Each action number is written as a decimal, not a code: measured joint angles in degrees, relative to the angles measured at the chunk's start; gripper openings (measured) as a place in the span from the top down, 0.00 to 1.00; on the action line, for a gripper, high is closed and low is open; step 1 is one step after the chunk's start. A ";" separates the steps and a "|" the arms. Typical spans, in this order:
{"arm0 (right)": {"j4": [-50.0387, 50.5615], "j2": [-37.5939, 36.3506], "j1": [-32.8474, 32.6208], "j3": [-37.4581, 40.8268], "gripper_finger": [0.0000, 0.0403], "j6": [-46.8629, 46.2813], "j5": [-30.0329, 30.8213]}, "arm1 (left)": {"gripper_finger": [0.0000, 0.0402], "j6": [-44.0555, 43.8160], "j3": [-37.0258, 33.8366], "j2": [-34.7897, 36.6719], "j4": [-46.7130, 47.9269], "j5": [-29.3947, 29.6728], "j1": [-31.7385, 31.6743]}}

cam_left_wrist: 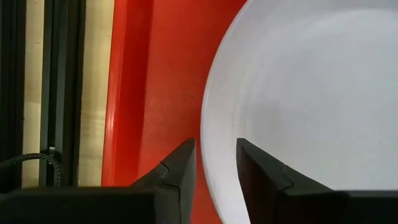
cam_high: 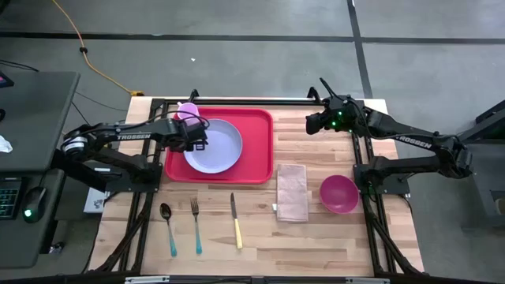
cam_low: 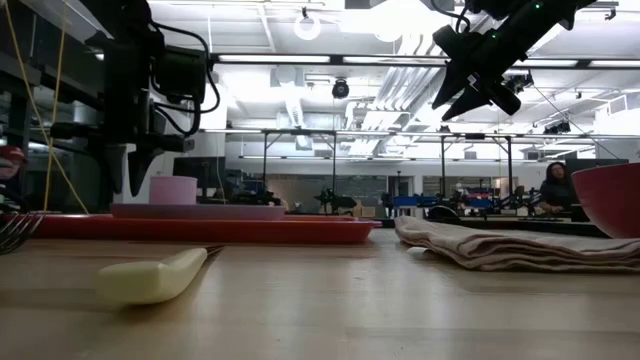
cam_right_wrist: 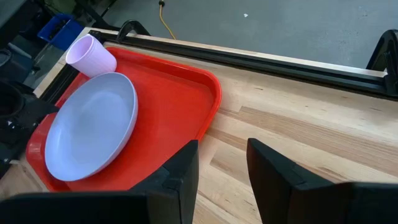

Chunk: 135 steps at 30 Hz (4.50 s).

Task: Set up tray
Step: Put the violet plate below the pink mug on the red tray, then put the pink bowl on top of the violet plate on the red tray

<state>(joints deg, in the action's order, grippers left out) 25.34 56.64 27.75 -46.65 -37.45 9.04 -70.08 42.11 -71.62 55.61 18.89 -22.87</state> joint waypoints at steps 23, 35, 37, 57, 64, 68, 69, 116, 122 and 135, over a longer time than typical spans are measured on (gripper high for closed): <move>4.10 0.02 -0.02 0.00 0.72 6.14 -8.10 | 0.59 2.81 5.20 16.88 8.77 -1.89 0.02; 10.97 -0.11 -0.05 0.00 0.72 9.49 -14.08 | 0.65 8.98 5.18 31.80 5.57 -5.26 0.04; 11.57 -0.11 -0.04 0.00 0.72 10.26 -14.88 | 0.66 11.28 5.18 33.21 3.06 -5.26 0.04; 17.53 -0.15 -5.83 0.00 0.72 25.93 -19.49 | 0.67 29.59 5.09 35.91 -17.22 -2.41 14.75; 21.74 -0.15 -8.43 0.00 0.72 29.60 -25.61 | 0.67 27.89 5.07 35.89 -17.04 7.53 25.00; 23.48 -0.17 -10.45 0.00 0.72 30.73 -26.23 | 0.67 26.72 5.05 35.89 -17.04 11.07 29.88; 23.67 -0.17 -10.96 0.00 0.72 31.32 -26.15 | 0.67 26.41 4.76 35.90 -17.32 11.95 30.94; 46.82 14.29 -24.55 -7.52 0.72 54.61 -17.49 | 0.67 26.10 -11.96 51.32 -24.98 9.14 34.14; 46.07 14.29 -24.55 -4.48 0.72 55.20 -17.76 | 0.67 26.05 -11.93 51.32 -25.00 9.14 34.14; 42.07 14.70 -24.52 -2.97 0.73 55.89 -17.51 | 0.67 24.81 -11.91 51.32 -25.05 9.29 34.14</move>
<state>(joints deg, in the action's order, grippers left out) 67.41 71.34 3.22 -49.63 18.44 -8.47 -45.28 30.20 -20.30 30.57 28.18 11.27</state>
